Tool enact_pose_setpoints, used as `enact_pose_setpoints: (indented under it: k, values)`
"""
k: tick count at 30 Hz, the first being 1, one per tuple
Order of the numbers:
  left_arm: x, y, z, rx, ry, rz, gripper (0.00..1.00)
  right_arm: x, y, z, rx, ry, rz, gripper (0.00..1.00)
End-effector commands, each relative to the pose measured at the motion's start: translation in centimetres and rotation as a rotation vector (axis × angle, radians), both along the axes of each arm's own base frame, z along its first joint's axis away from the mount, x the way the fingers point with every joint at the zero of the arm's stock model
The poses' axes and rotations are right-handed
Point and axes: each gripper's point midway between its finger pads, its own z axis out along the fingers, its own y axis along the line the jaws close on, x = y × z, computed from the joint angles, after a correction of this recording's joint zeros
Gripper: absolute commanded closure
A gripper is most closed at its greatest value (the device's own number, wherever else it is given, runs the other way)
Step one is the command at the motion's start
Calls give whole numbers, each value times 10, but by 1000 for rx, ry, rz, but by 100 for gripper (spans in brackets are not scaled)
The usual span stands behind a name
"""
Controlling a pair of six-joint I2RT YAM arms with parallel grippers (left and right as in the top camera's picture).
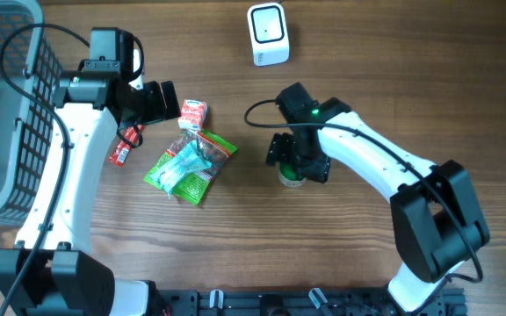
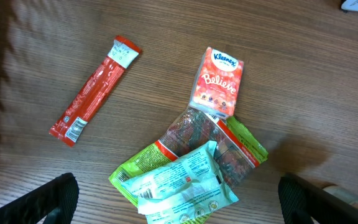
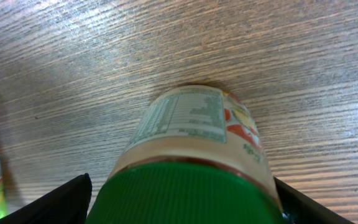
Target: Scan the item barcode
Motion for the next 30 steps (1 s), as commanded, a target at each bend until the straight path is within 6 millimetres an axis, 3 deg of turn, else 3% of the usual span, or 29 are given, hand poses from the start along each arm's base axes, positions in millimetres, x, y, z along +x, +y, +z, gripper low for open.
enact_pose_setpoints:
  k: [1,6,16,25,27,30]
  values:
    - [1,1,0,4,-2,4,0,2,-8,-9,-86,-26,-39,11]
    - [1,1,0,4,-2,4,0,2,-8,-9,-85,-27,-37,13]
    - [1,1,0,4,-2,4,0,3,-12,-10,-110,-45,83,26]
    - [1,1,0,4,-2,4,0,8,-21,-10,-165,-102,417,25]
    - [1,1,0,4,-2,4,0,8,-21,-10,-164,-103,429,17]
    - [1,1,0,4,-2,3,0,5,-16,-10,-132,-91,427,14]
